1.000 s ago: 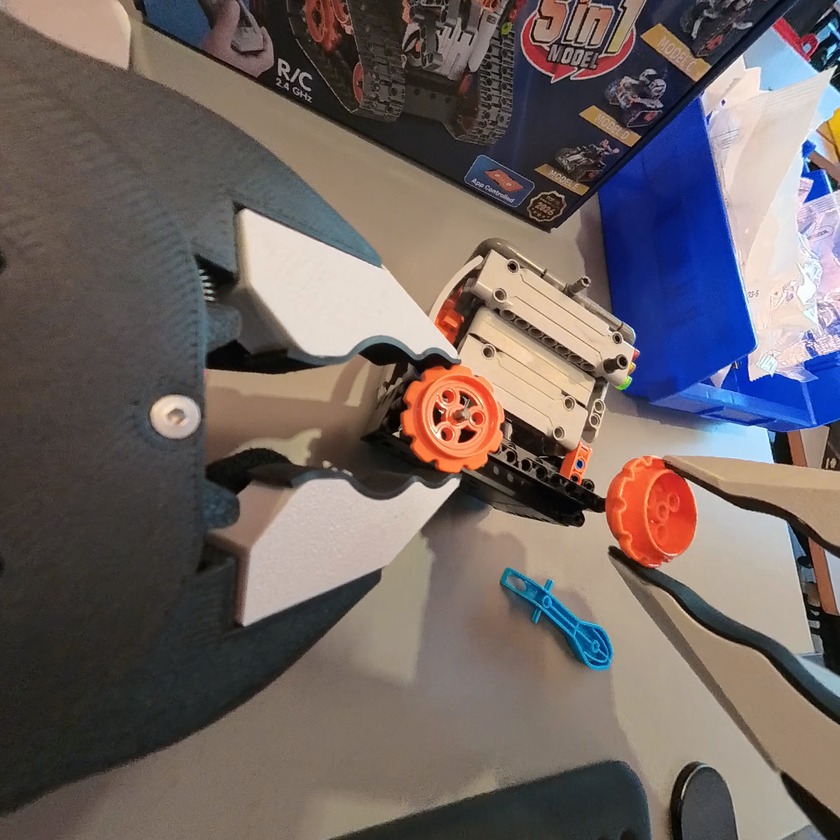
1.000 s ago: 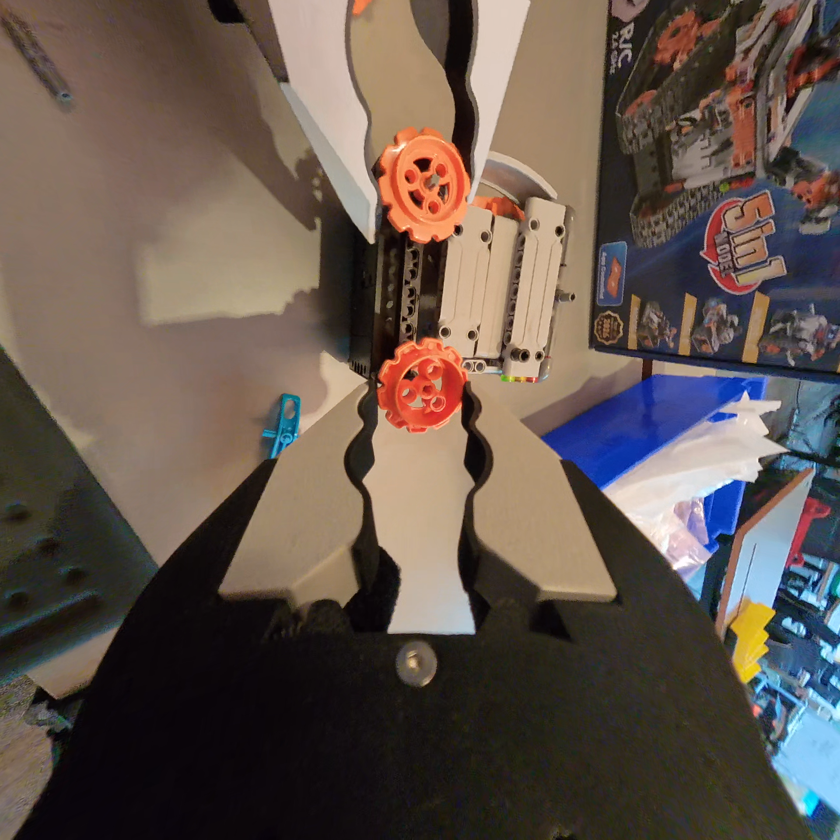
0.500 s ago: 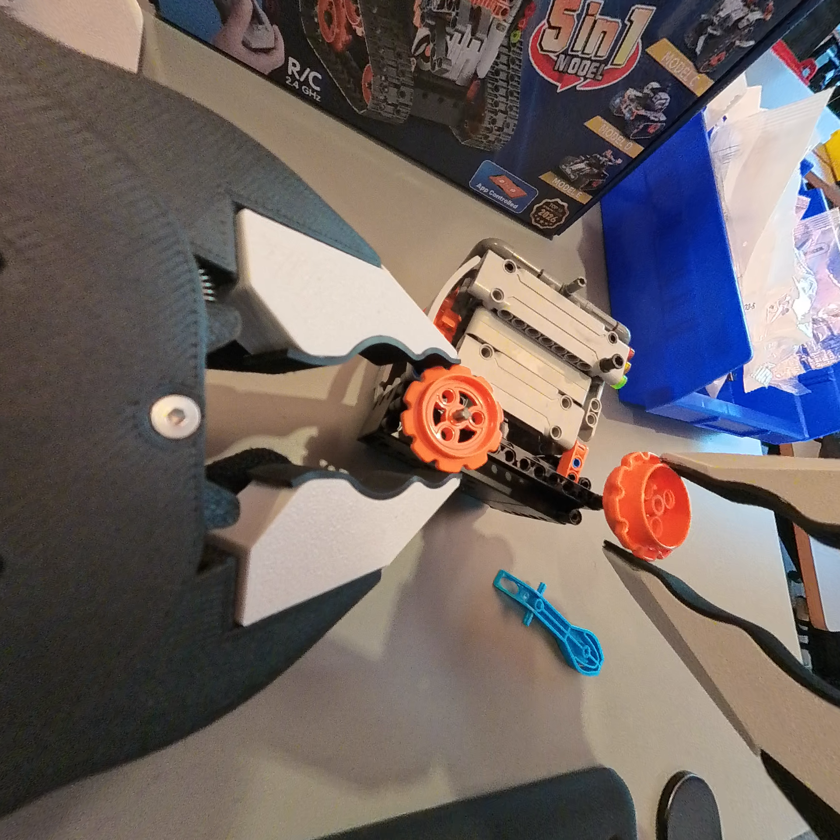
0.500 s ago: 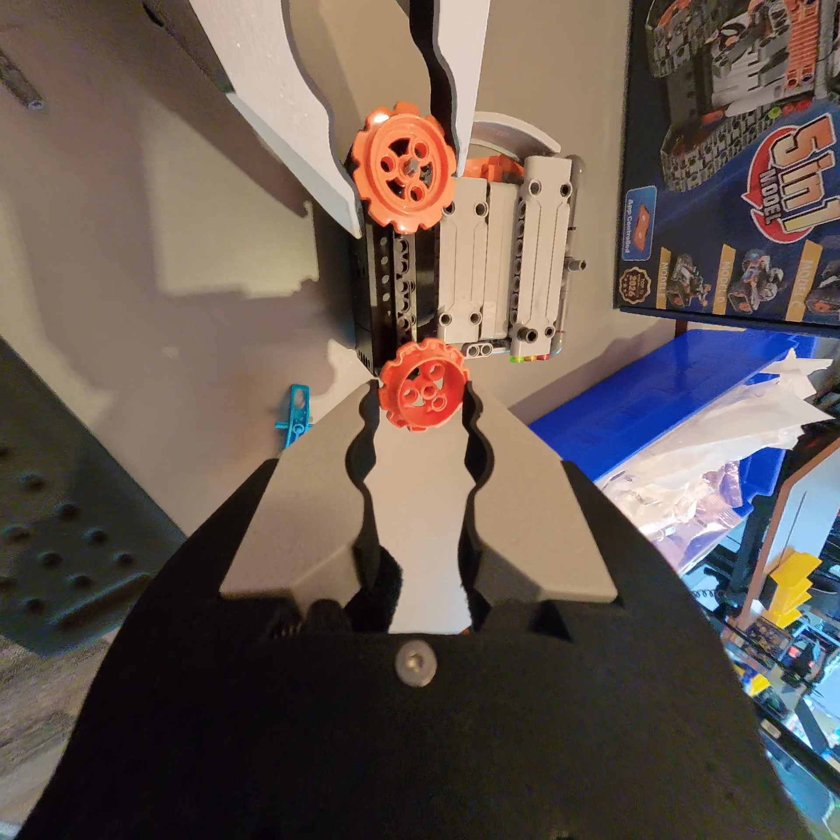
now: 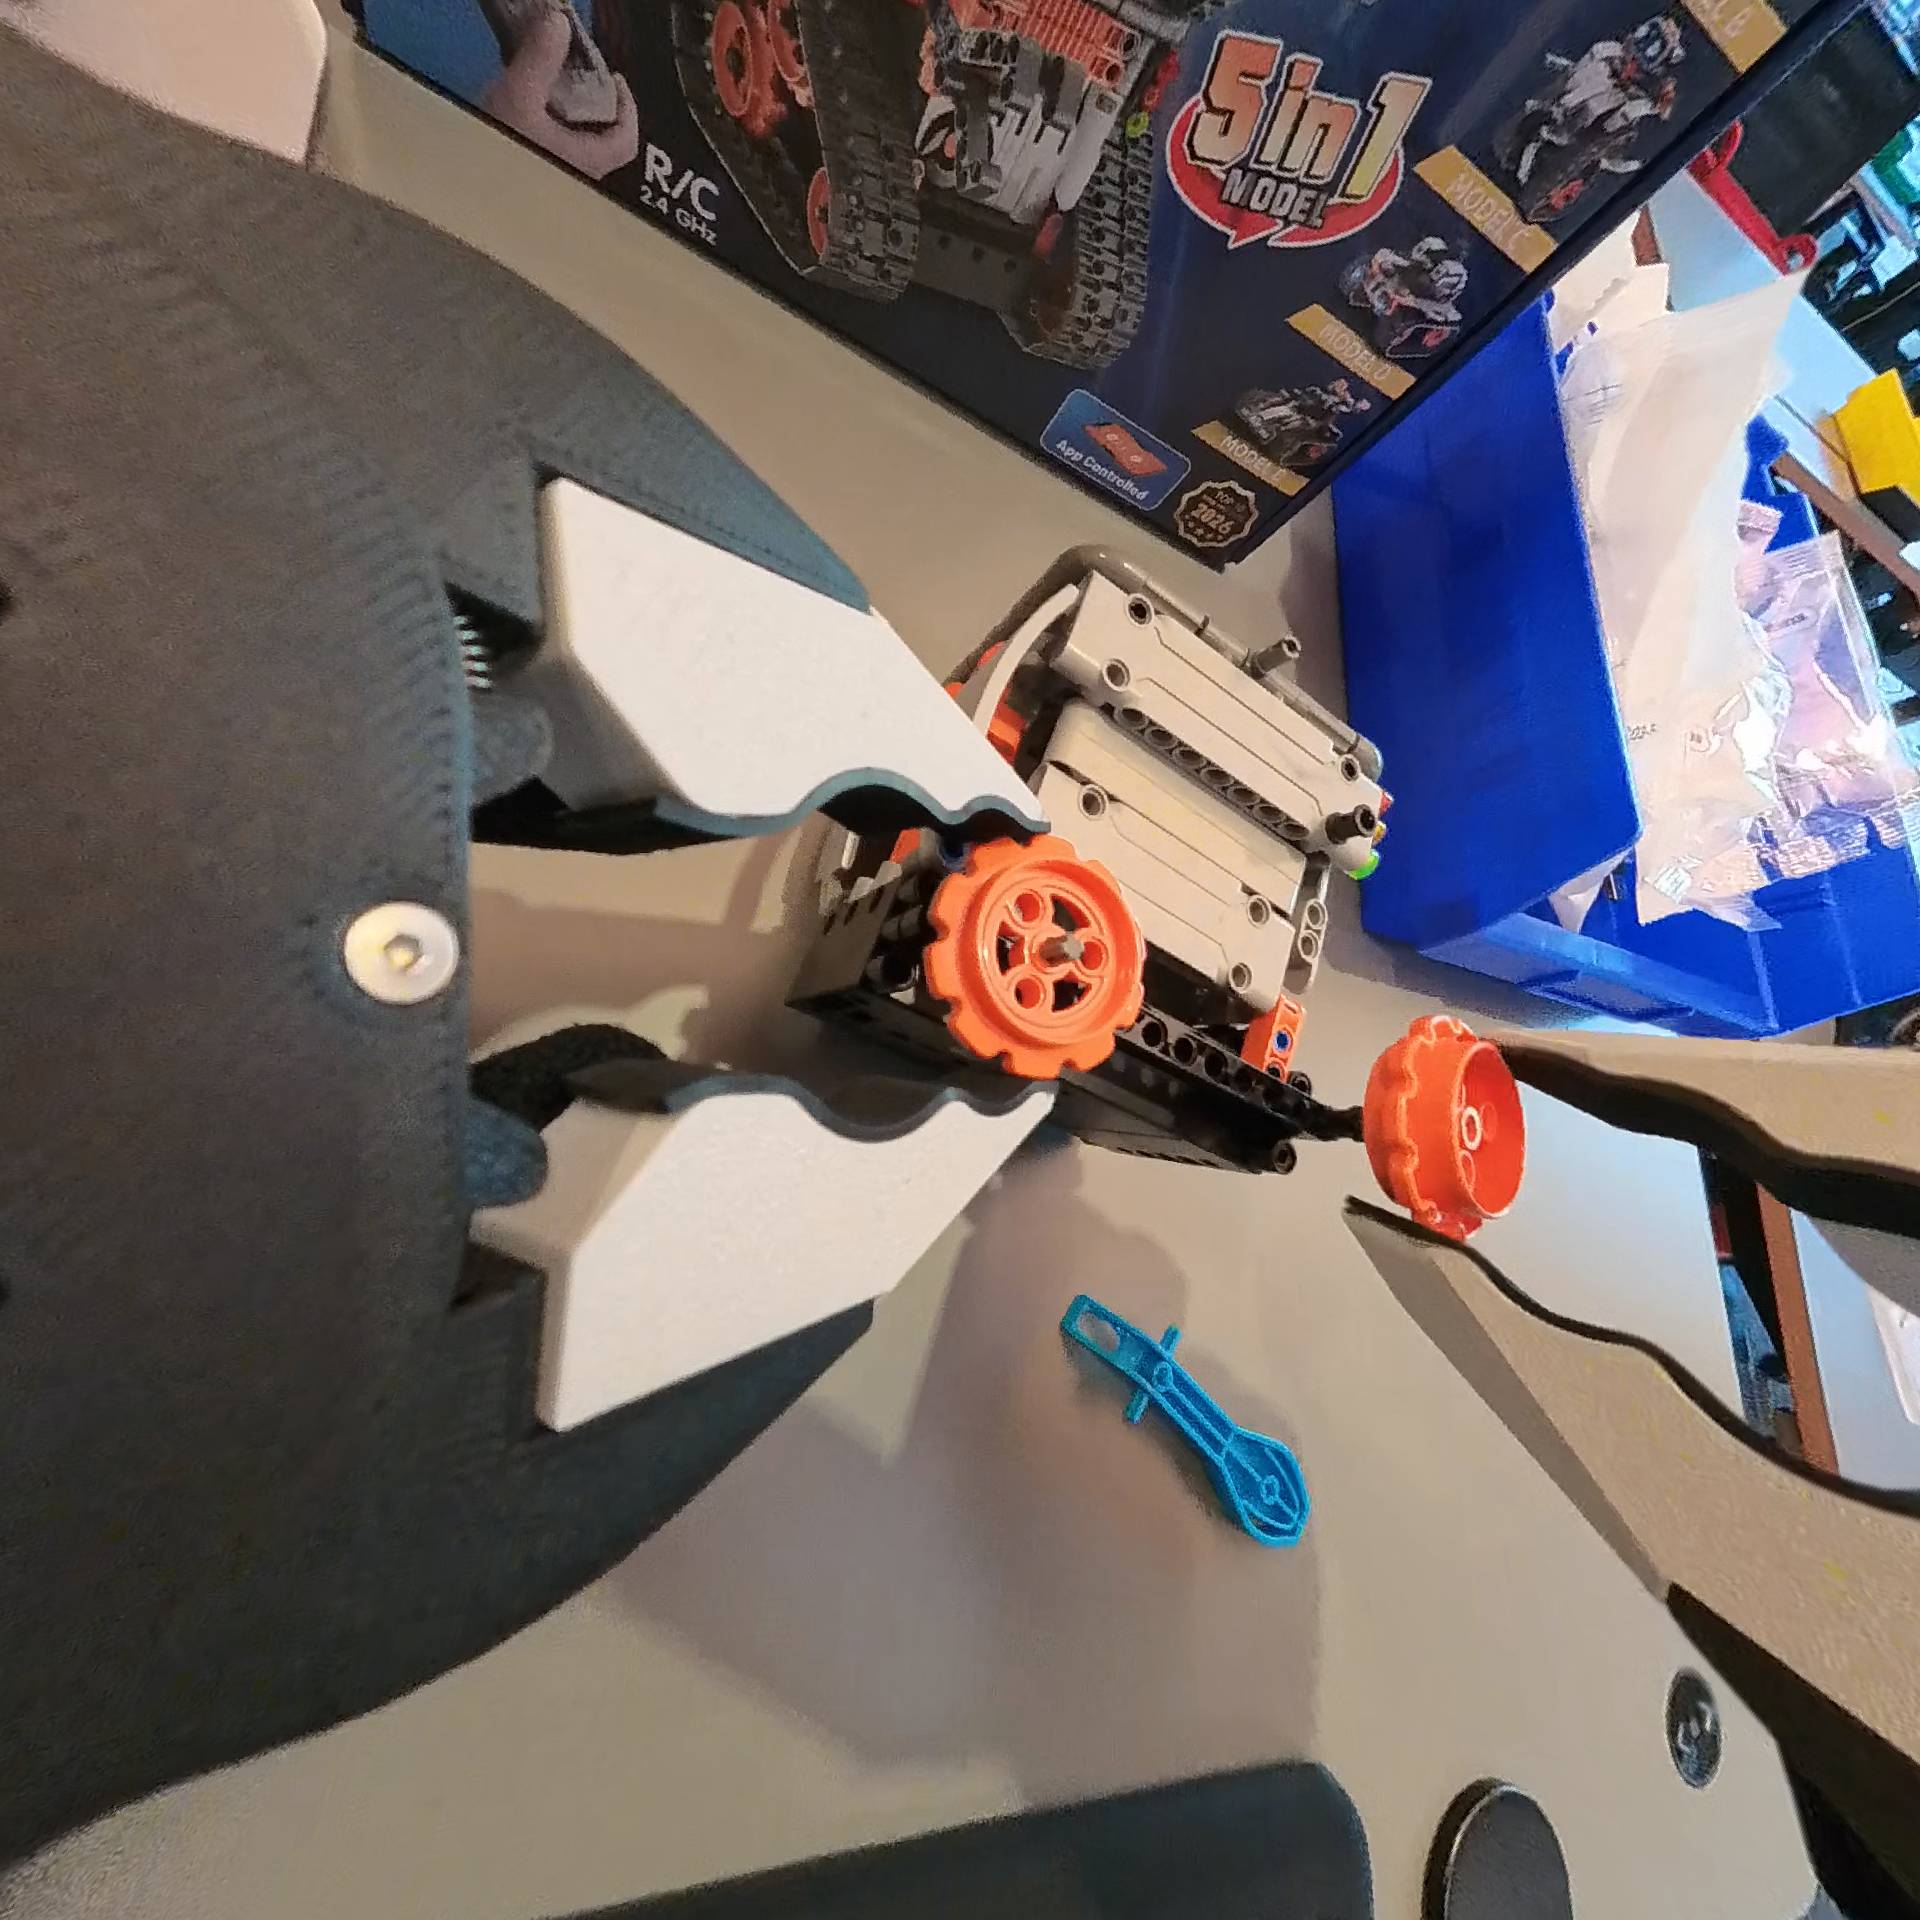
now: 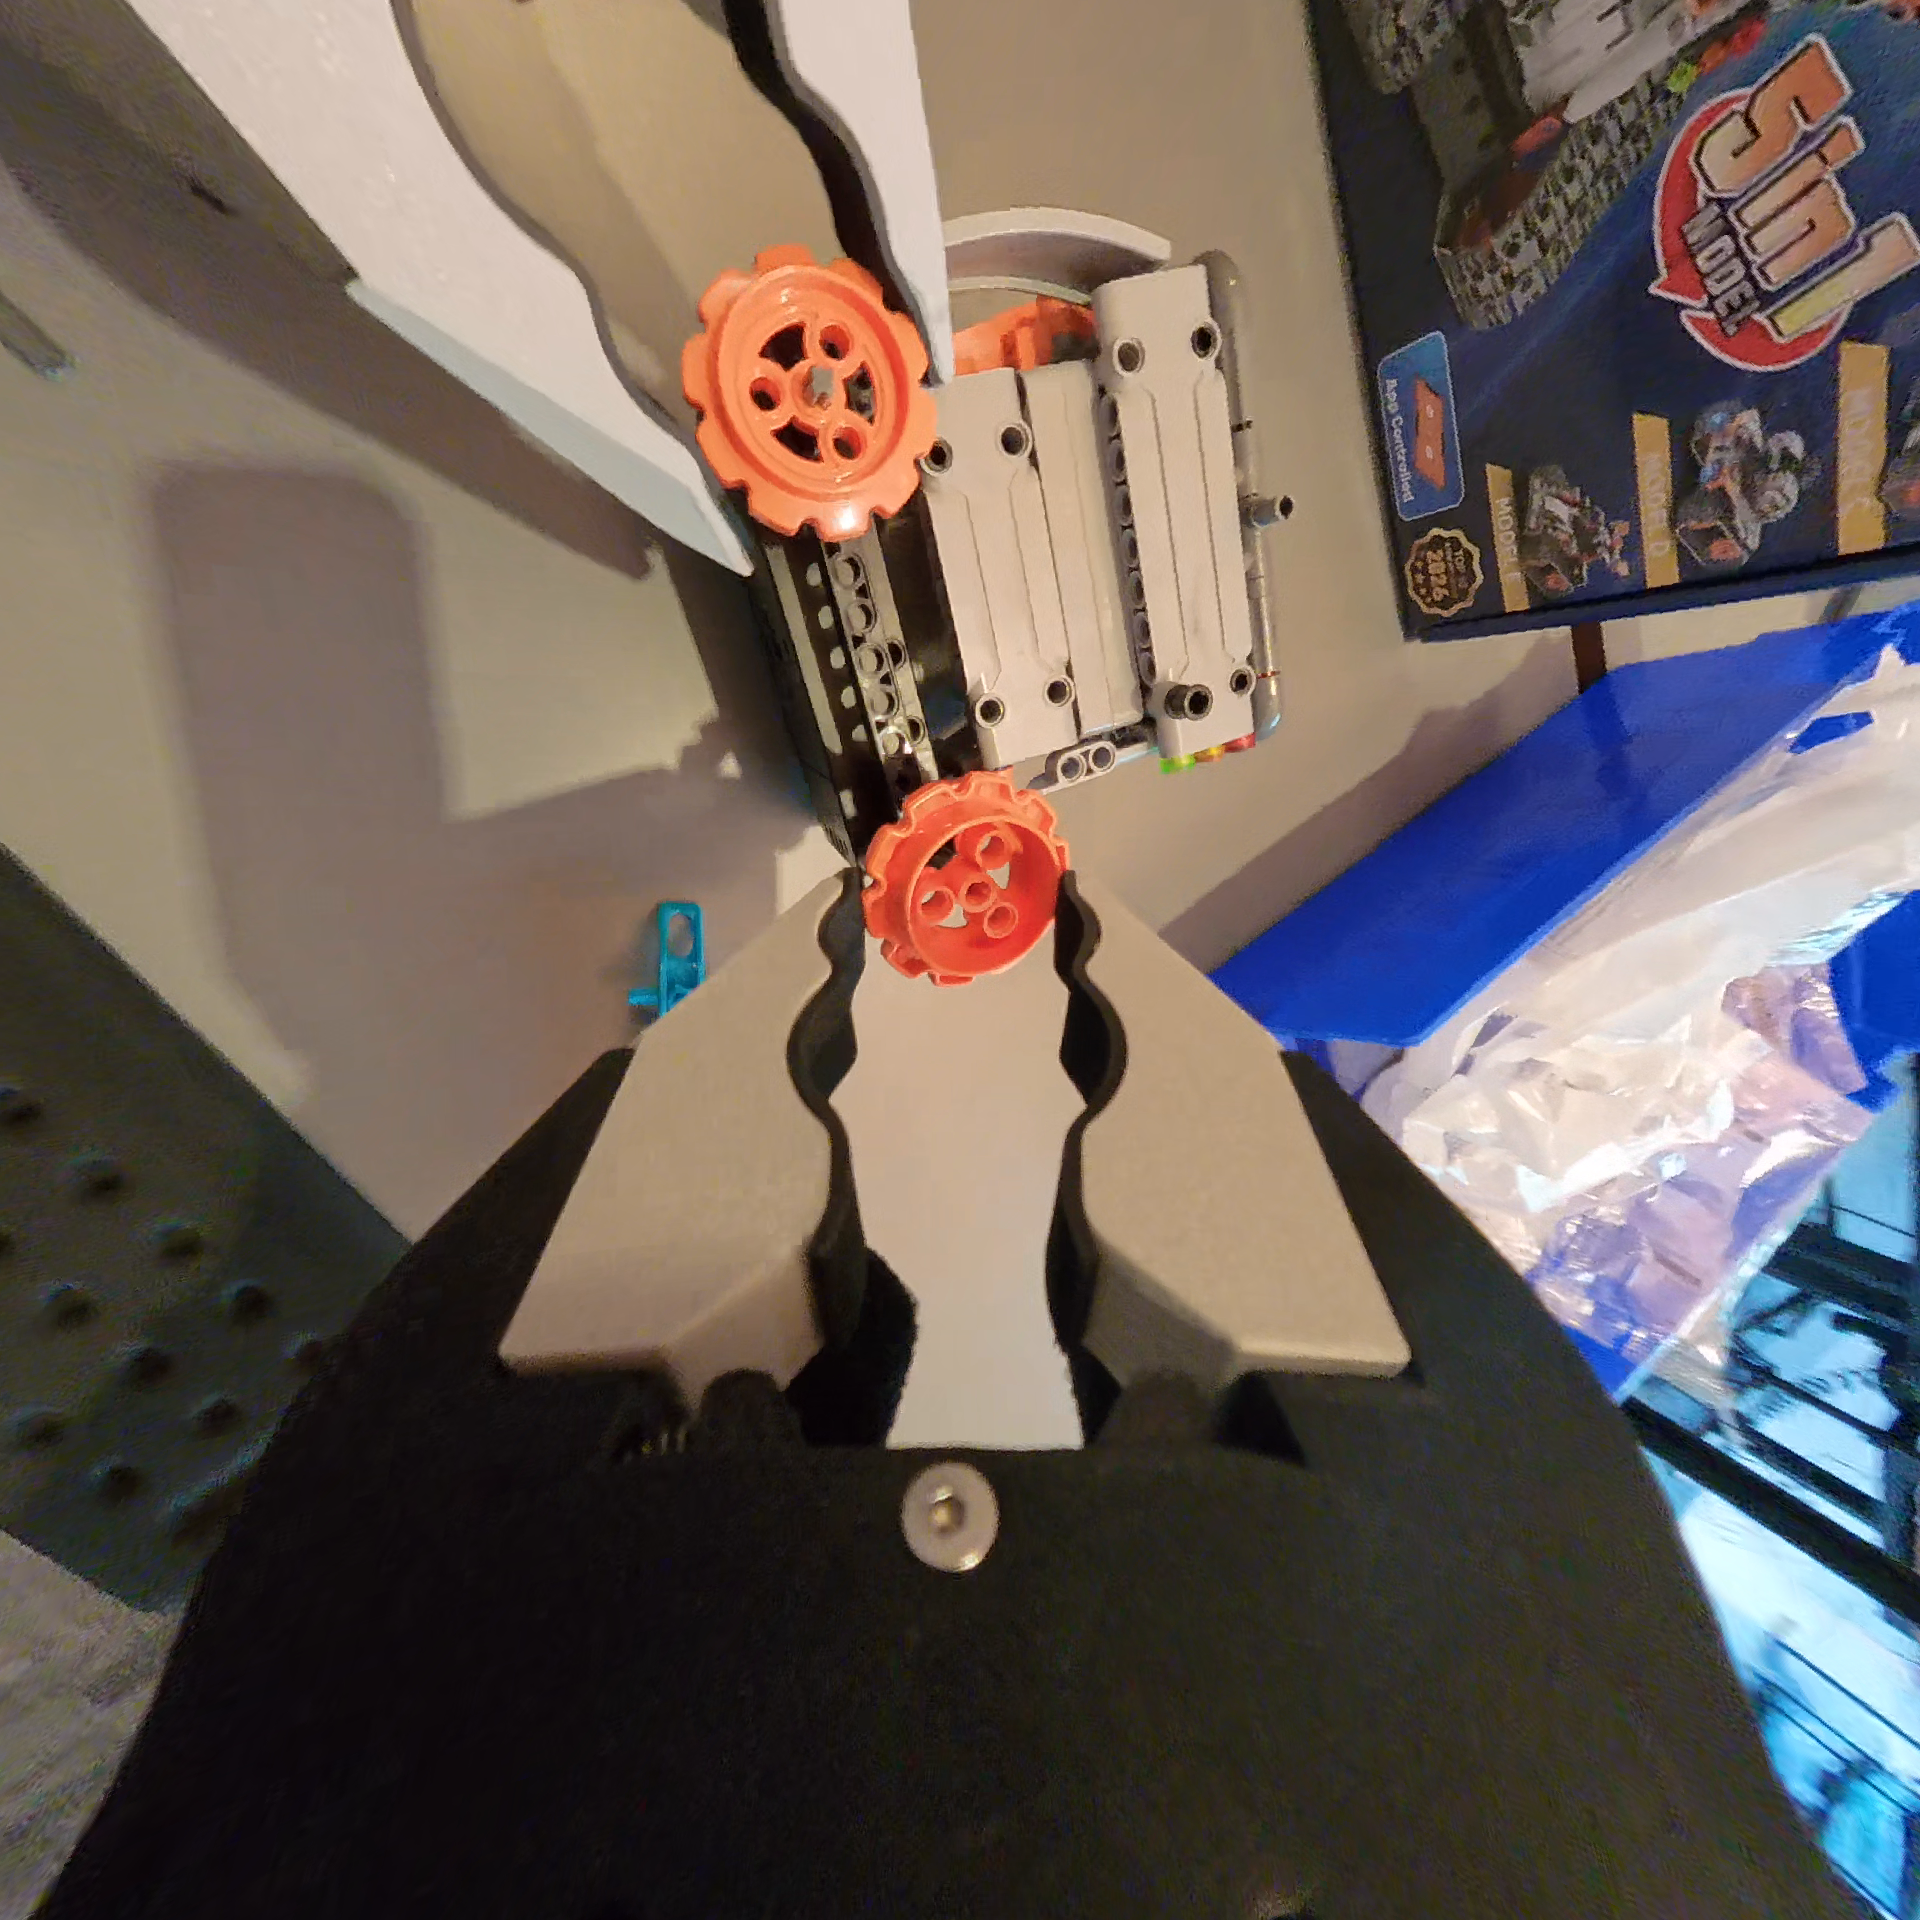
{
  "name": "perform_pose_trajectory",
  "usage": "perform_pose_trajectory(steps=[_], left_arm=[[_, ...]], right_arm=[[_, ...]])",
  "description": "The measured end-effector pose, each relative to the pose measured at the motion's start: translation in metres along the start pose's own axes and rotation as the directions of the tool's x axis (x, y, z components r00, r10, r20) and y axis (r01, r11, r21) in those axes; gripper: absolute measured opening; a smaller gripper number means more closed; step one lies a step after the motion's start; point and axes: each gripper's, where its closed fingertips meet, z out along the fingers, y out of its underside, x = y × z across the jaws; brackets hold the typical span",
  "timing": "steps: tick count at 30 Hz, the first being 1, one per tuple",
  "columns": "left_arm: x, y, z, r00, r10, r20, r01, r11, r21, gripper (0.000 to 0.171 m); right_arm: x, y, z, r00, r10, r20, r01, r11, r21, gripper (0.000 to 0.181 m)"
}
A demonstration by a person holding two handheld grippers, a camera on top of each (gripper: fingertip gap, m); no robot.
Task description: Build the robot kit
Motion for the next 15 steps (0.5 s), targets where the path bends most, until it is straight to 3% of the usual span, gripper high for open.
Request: perform_pose_trajectory(steps=[10, 15], left_arm=[[0.0022, -0.0031, 0.001, 1.0, -0.013, -0.006, 0.014, 0.999, 0.032, 0.041], [0.002, -0.0021, 0.0004, 0.999, -0.033, -0.019, 0.033, 0.998, 0.046, 0.042]], right_arm=[[0.0018, 0.0016, -0.0001, 0.958, 0.277, 0.071, -0.284, 0.949, 0.135, 0.035], [0.0018, -0.0008, 0.0003, 0.895, 0.429, 0.126, -0.445, 0.879, 0.169, 0.034]])
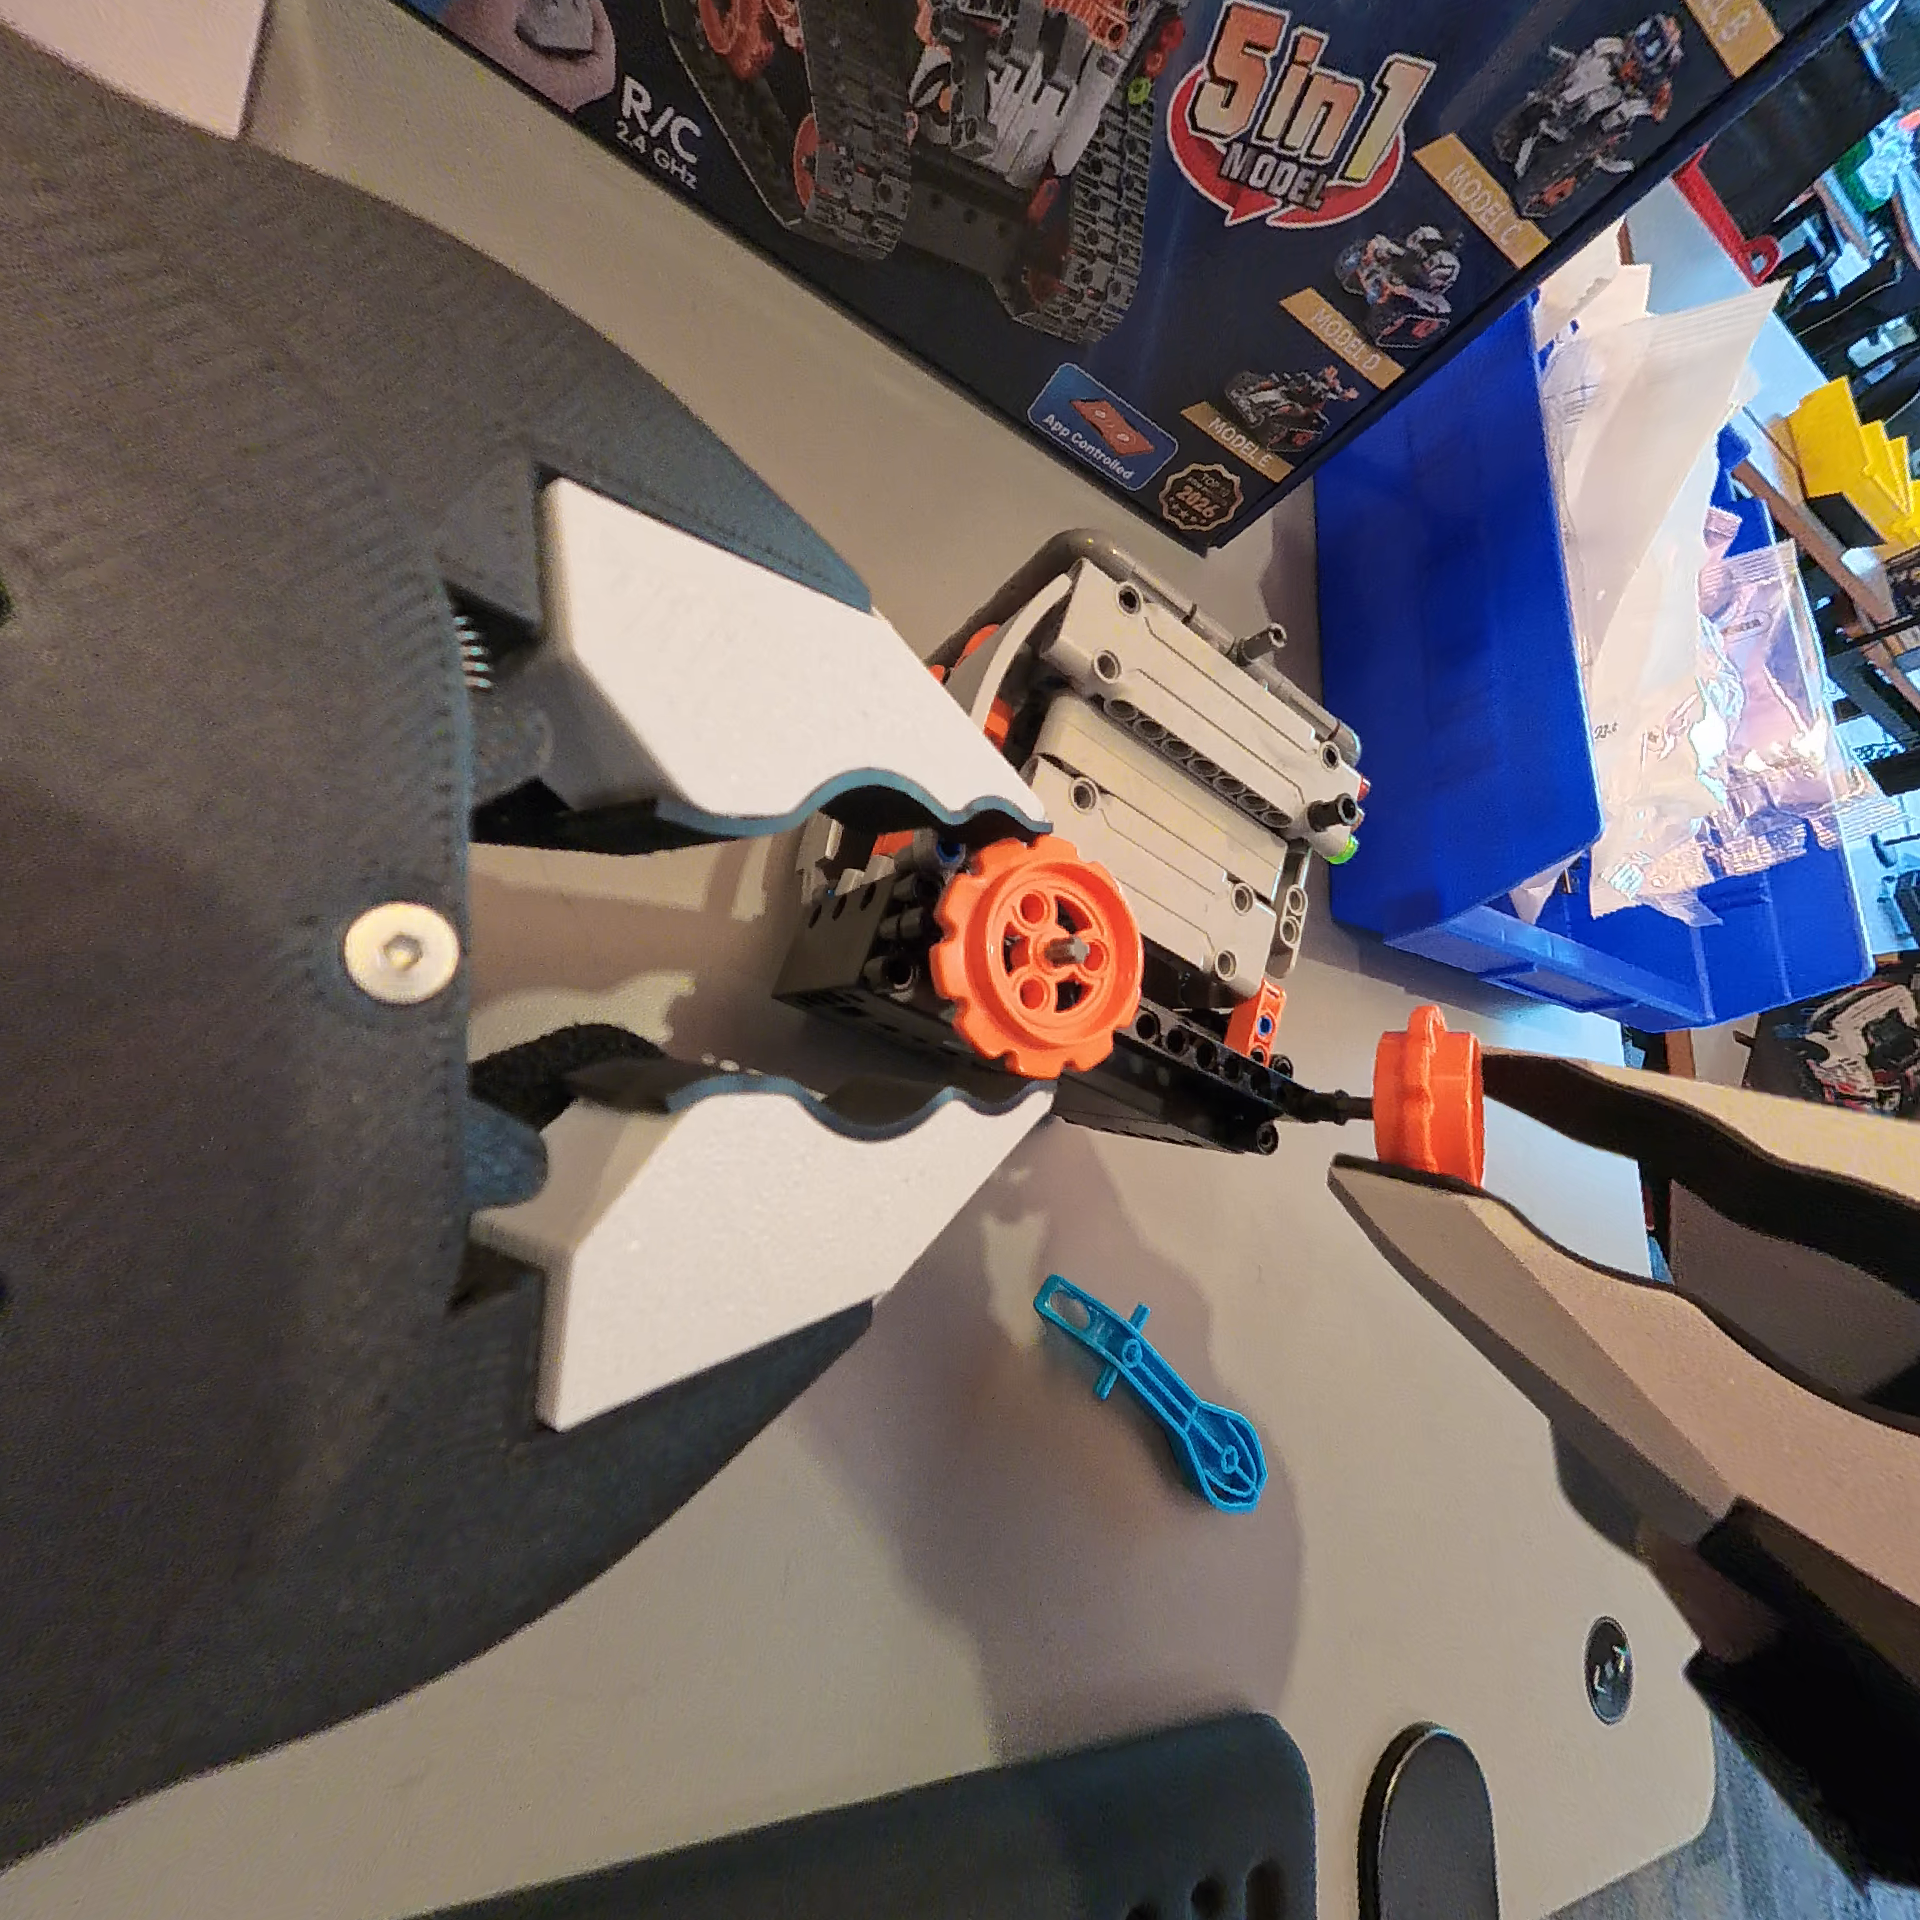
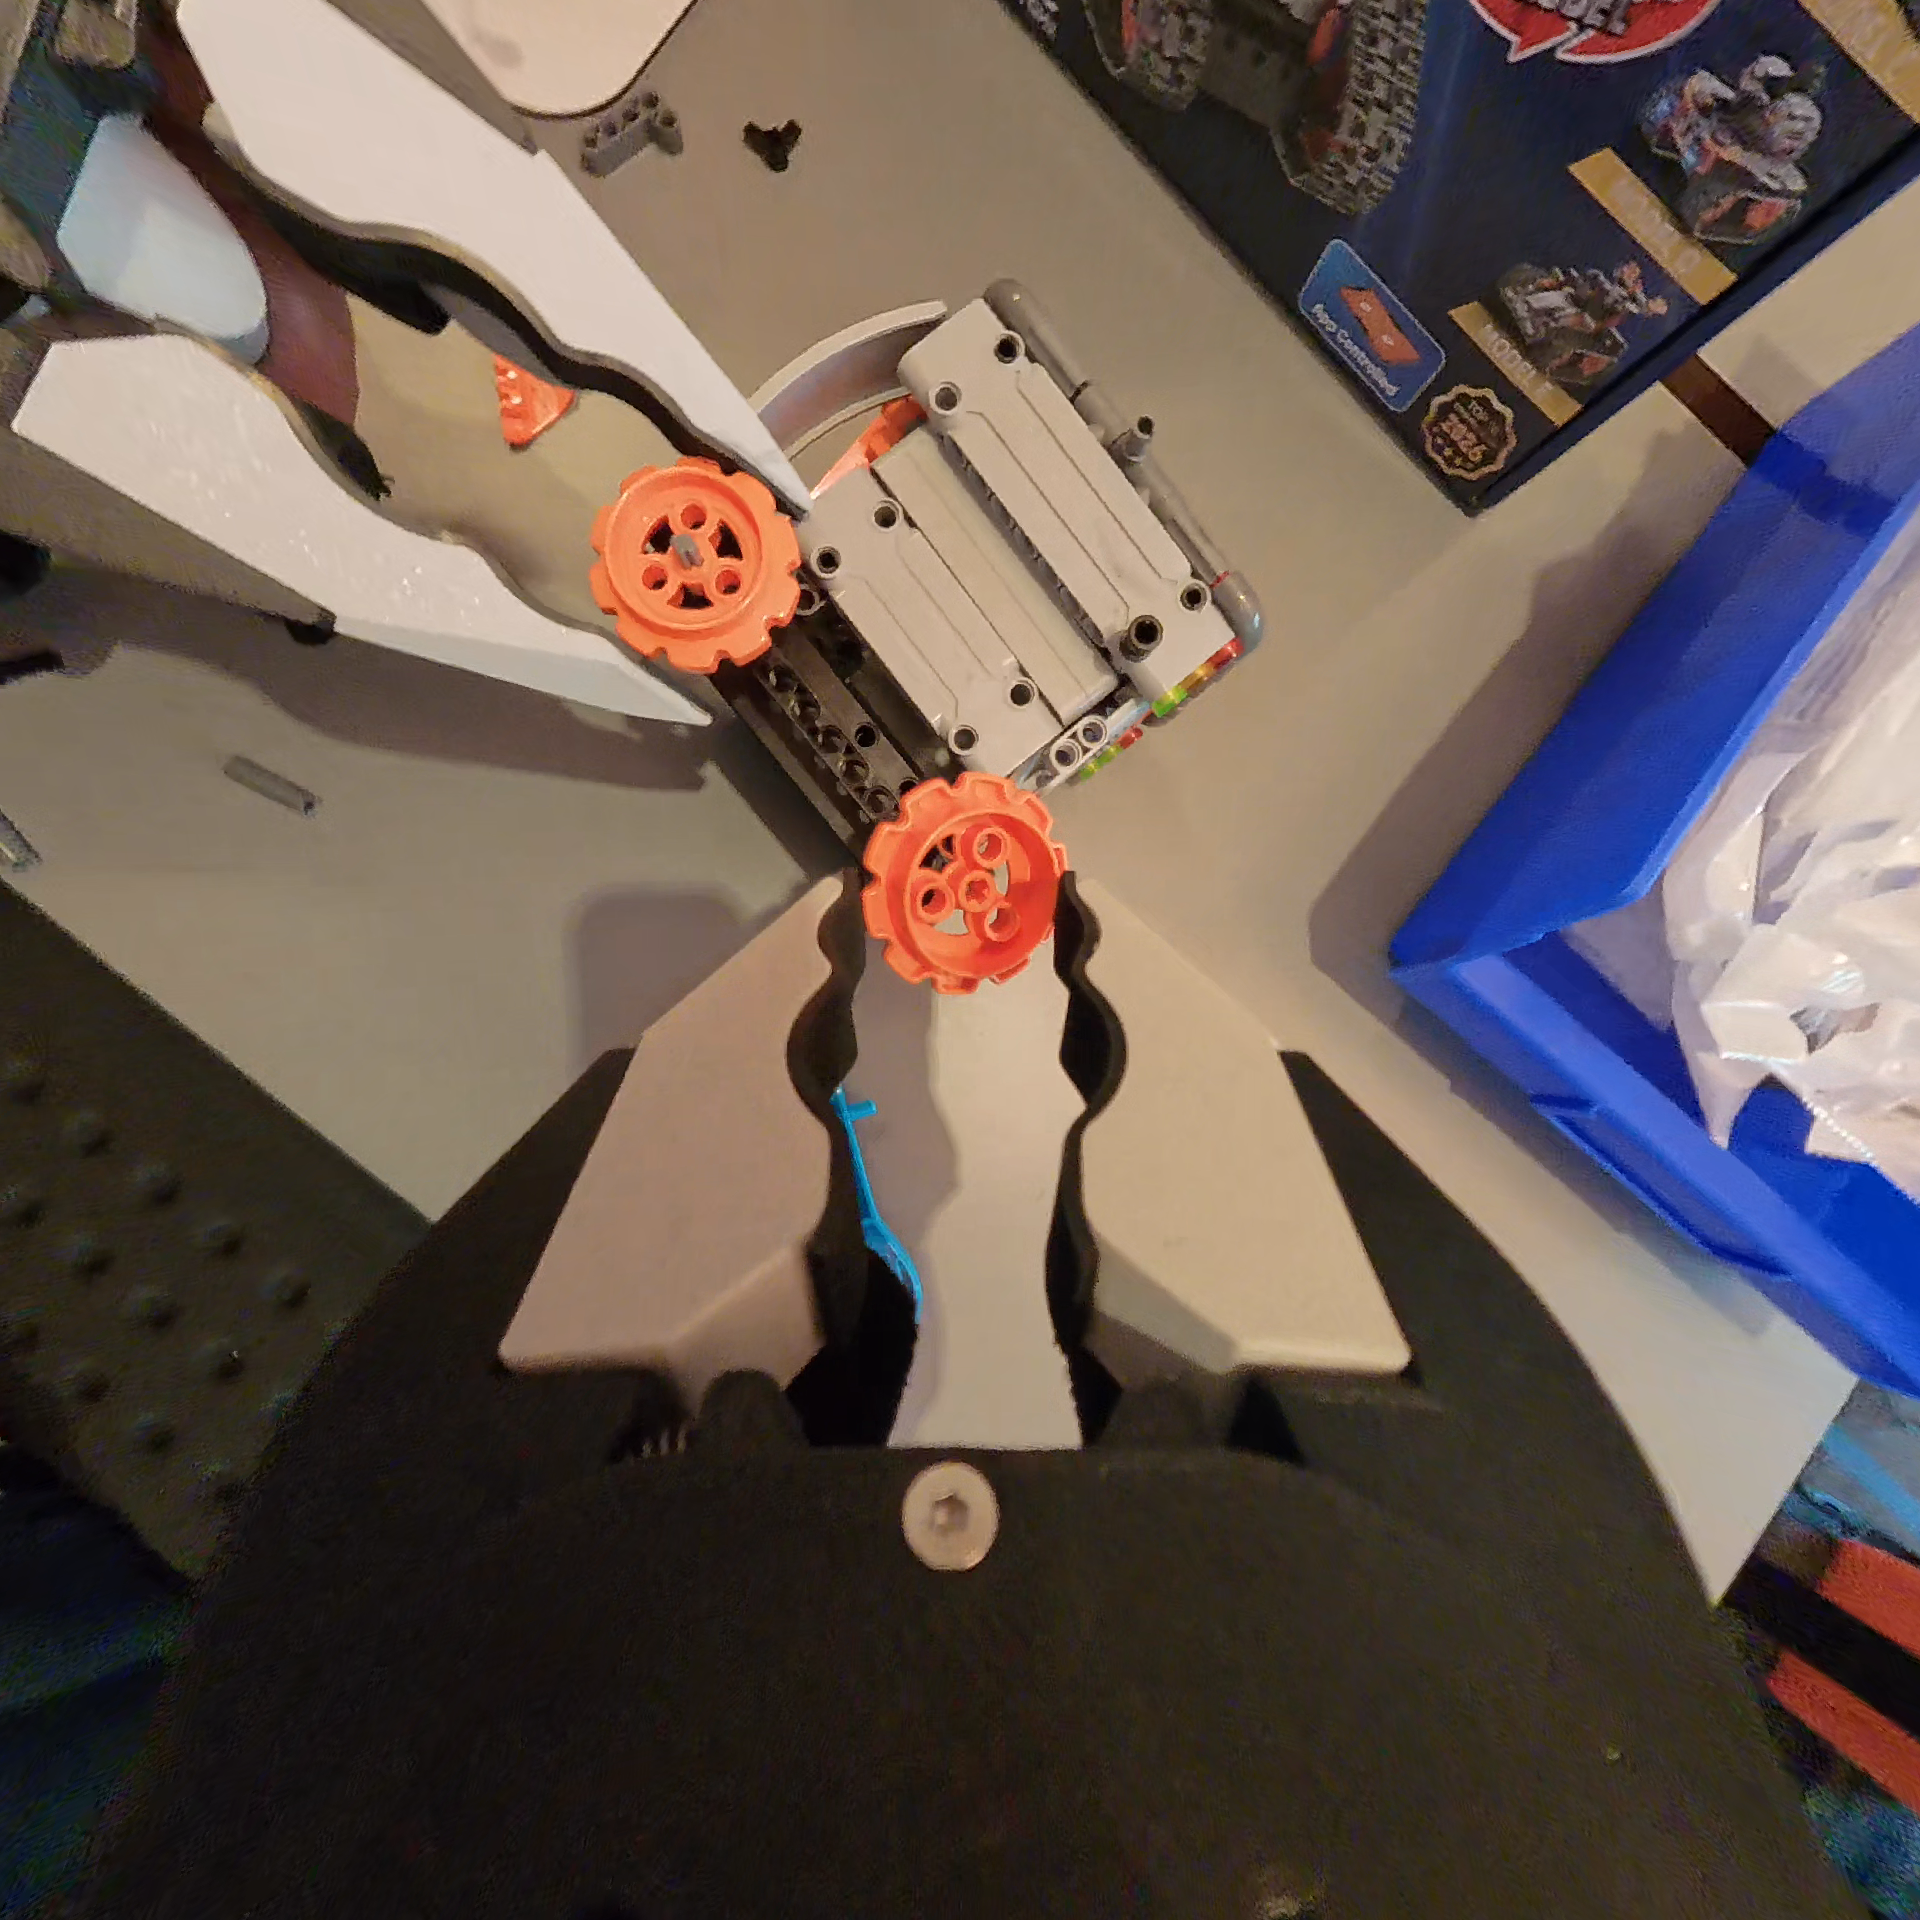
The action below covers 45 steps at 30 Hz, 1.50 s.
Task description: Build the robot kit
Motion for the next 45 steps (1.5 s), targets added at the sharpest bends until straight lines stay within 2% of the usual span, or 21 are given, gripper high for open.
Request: perform_pose_trajectory(steps=[7, 9, 10, 12, 13, 18, 21, 26, 29, 31, 34, 39, 42, 45], left_arm=[[-0.001, 0.002, 0.0, 1.0, -0.02, -0.012, 0.02, 1.0, 0.01, 0.042], [-0.003, 0.004, -0.001, 0.999, -0.03, -0.012, 0.03, 1.0, 0.007, 0.042], [-0.002, 0.005, 0.0, 0.999, -0.037, -0.024, 0.037, 0.999, 0.007, 0.042], [-0.004, 0.006, -0.001, 1.0, -0.023, -0.005, 0.023, 1.0, 0.001, 0.042], [-0.01, 0.007, -0.002, 0.999, -0.028, 0.015, 0.028, 1.0, 0.003, 0.042], [-0.008, 0.009, -0.002, 0.999, -0.032, -0.022, 0.032, 0.999, -0.006, 0.042], [-0.009, 0.009, -0.002, 0.999, -0.036, -0.028, 0.036, 0.999, -0.001, 0.042], [-0.005, 0.008, -0.003, 0.998, -0.041, -0.054, 0.041, 0.999, 0.007, 0.042], [-0.001, -0.001, -0.009, 0.996, -0.031, -0.081, 0.035, 0.999, 0.042, 0.048], [0.0, -0.007, -0.017, 0.996, -0.016, -0.087, 0.021, 0.998, 0.059, 0.051], [0.005, -0.029, -0.025, 0.995, 0.02, -0.095, -0.009, 0.994, 0.112, 0.048], [0.032, -0.066, -0.023, 0.984, 0.088, -0.157, -0.062, 0.985, 0.162, 0.045], [0.04, -0.075, -0.021, 0.973, 0.175, -0.148, -0.148, 0.973, 0.178, 0.044], [0.048, -0.082, -0.022, 0.966, 0.187, -0.178, -0.147, 0.965, 0.218, 0.039]], right_arm=[[-0.003, 0.0, 0.003, 0.996, 0.073, -0.055, -0.071, 0.997, 0.04, 0.034], [-0.003, 0.011, 0.009, 0.994, 0.001, -0.107, -0.005, 0.999, -0.043, 0.033], [-0.003, 0.018, 0.013, 0.99, -0.039, -0.135, 0.028, 0.996, -0.082, 0.013], [-0.003, 0.012, 0.009, 0.986, -0.043, -0.162, 0.04, 0.999, -0.021, 0.013], [-0.004, 0.005, 0.005, 0.988, -0.032, -0.15, 0.035, 0.999, 0.016, 0.012], [-0.006, 0.004, 0.004, 0.998, -0.005, -0.058, 0.007, 0.999, 0.037, 0.012], [-0.009, 0.003, 0.004, 0.995, 0.096, 0.028, -0.099, 0.99, 0.103, 0.011], [-0.007, 0.005, -0.01, 0.973, 0.193, 0.128, -0.215, 0.956, 0.2, 0.01], [-0.008, -0.002, -0.024, 0.953, 0.215, 0.211, -0.268, 0.926, 0.266, 0.01], [-0.011, -0.012, -0.034, 0.913, 0.252, 0.321, -0.355, 0.879, 0.319, 0.01], [-0.022, -0.026, -0.046, 0.805, 0.273, 0.526, -0.501, 0.788, 0.358, 0.01], [-0.052, -0.035, -0.05, 0.636, 0.223, 0.739, -0.607, 0.735, 0.301, 0.01], [-0.063, -0.038, -0.054, 0.523, 0.201, 0.828, -0.663, 0.706, 0.247, 0.01], [-0.063, -0.036, -0.061, 0.404, 0.189, 0.895, -0.712, 0.679, 0.178, 0.01]])
